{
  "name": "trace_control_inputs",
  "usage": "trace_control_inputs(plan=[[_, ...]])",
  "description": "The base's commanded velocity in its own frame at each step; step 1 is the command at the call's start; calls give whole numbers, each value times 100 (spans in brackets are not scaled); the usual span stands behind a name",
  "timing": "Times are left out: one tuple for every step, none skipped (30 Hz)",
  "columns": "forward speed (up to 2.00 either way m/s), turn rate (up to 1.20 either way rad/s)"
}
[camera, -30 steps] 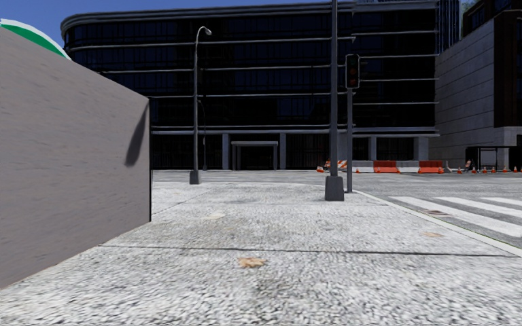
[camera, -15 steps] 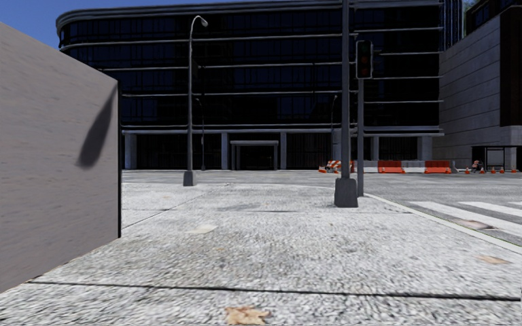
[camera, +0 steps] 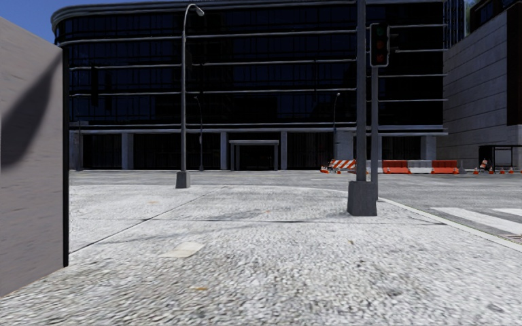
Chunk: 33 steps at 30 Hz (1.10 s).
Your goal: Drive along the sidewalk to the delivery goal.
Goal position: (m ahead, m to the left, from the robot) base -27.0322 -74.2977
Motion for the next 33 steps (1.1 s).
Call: trace_control_inputs(plan=[[150,0],[150,0],[150,0],[150,0],[150,0],[150,-12],[150,-27],[150,-31],[150,-32],[150,-32],[150,-33],[150,-33],[150,-39],[150,-48],[150,-48],[150,-51],[150,-51],[150,-52],[150,-52],[150,-52],[150,-52],[150,-52],[150,-52],[150,-52],[150,-52],[150,-52],[150,-52],[150,-55],[150,-55],[150,-72],[150,-91],[150,-97],[150,-97]])
